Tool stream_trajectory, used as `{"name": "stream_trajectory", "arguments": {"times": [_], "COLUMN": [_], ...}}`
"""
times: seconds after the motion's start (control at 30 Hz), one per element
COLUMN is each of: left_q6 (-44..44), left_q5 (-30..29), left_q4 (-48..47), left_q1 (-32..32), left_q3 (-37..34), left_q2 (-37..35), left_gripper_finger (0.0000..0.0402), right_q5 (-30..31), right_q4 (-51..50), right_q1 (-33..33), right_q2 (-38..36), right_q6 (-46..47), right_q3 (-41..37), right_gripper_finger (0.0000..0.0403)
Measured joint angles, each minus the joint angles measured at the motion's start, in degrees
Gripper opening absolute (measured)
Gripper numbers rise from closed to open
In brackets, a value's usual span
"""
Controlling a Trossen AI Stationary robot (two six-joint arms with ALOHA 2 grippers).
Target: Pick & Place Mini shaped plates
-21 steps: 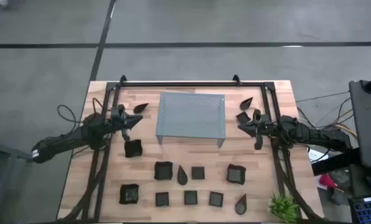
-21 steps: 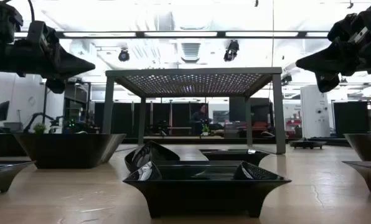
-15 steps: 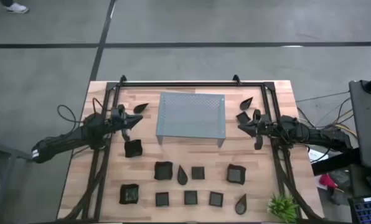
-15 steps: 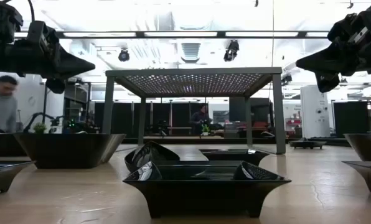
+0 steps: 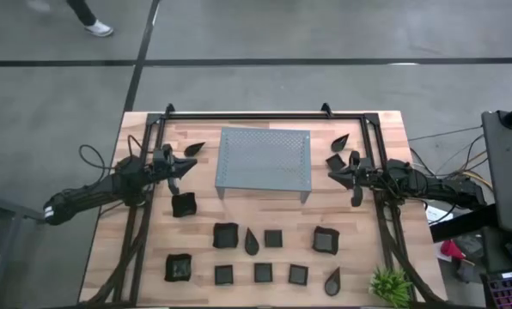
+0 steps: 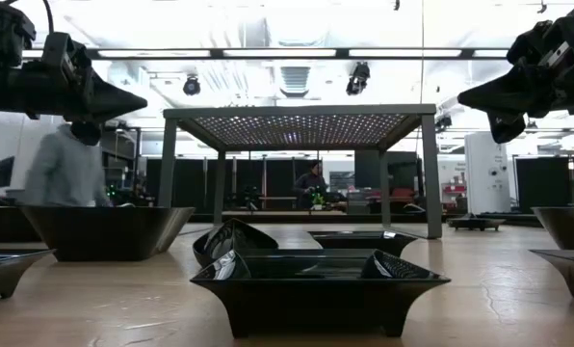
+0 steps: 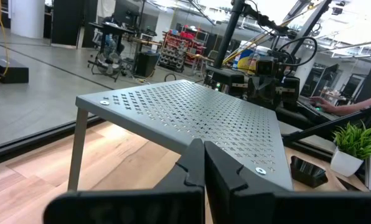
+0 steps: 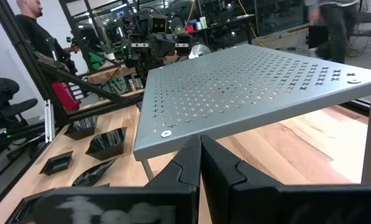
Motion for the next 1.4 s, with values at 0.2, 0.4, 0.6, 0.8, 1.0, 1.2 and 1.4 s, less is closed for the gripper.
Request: {"name": "stream_trajectory", "arguments": {"times": [0.2,0.4,0.6,0.8,1.0,1.2,1.4], "left_q6": [0.0,0.0,0.0,0.0,0.0,0.0,0.0], "left_q5": [0.0,0.0,0.0,0.0,0.0,0.0,0.0], "left_q4": [0.0,0.0,0.0,0.0,0.0,0.0,0.0], "left_q1": [0.0,0.0,0.0,0.0,0.0,0.0,0.0], "left_q3": [0.0,0.0,0.0,0.0,0.0,0.0,0.0], "left_q2": [0.0,0.0,0.0,0.0,0.0,0.0,0.0], "left_gripper_finger": [0.0000,0.0000,0.0000,0.0000,0.0000,0.0000,0.0000], "right_q5": [0.0,0.0,0.0,0.0,0.0,0.9,1.2], "right_q4": [0.0,0.0,0.0,0.0,0.0,0.1,0.5], "right_q1": [0.0,0.0,0.0,0.0,0.0,0.0,0.0], "right_q2": [0.0,0.0,0.0,0.0,0.0,0.0,0.1], "right_q6": [0.0,0.0,0.0,0.0,0.0,-22.5,-42.5], "right_q3": [0.0,0.0,0.0,0.0,0.0,0.0,0.0], "right_gripper_finger": [0.0008,0.0008,0.0008,0.0008,0.0008,0.0008,0.0008]}}
